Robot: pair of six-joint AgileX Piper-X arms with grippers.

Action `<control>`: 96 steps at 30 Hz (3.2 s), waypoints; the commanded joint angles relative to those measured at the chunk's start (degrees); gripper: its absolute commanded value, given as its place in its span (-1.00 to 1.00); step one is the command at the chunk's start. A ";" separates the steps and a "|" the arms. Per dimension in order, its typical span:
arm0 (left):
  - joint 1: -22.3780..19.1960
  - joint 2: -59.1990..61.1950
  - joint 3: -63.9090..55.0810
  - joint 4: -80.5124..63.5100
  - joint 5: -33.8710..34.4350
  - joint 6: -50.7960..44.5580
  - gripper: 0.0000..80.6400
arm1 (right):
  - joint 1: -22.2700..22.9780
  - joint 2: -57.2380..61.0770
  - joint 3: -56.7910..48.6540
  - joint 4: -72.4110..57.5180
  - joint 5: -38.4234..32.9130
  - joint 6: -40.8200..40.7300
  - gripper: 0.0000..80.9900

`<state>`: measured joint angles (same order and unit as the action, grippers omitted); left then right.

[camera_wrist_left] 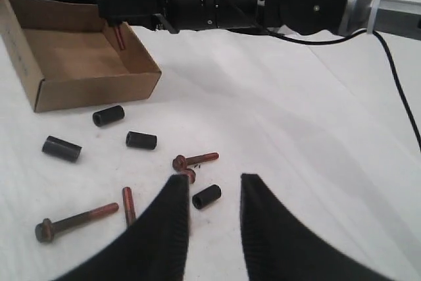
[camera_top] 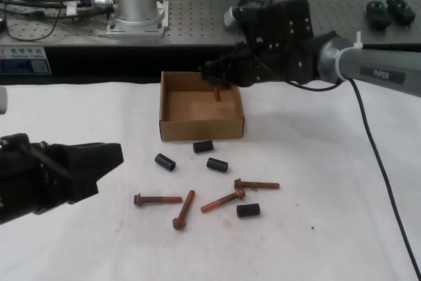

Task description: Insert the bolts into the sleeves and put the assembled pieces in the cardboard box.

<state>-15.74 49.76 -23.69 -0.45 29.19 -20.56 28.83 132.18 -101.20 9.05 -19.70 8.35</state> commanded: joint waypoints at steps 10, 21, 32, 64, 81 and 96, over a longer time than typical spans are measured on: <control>0.18 -1.70 -0.19 0.78 -2.01 6.28 -0.45 | -0.30 -0.70 -1.21 -0.22 -4.35 0.67 0.32; 0.18 -1.70 -0.19 5.84 -11.02 12.97 0.17 | -0.03 -6.00 -0.85 25.14 -8.49 -13.31 -0.12; 0.18 -1.70 -0.19 12.36 -12.27 16.11 0.07 | 2.33 -8.62 -0.85 39.64 -0.48 -29.26 -0.12; 0.18 -1.70 -0.19 16.20 -11.94 16.66 0.07 | 6.98 -3.08 -0.79 43.64 7.76 -37.51 -0.52; 0.18 -1.70 -0.19 16.87 -11.94 16.66 0.07 | 6.98 -6.79 -0.79 54.44 7.77 -37.53 -0.88; 0.18 -1.70 -0.19 17.10 -11.94 16.66 0.07 | 7.25 -23.81 18.90 55.04 7.18 -33.00 -0.88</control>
<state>-15.74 48.54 -23.69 16.61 17.79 -4.58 35.97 111.83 -89.13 66.55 -11.58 -25.25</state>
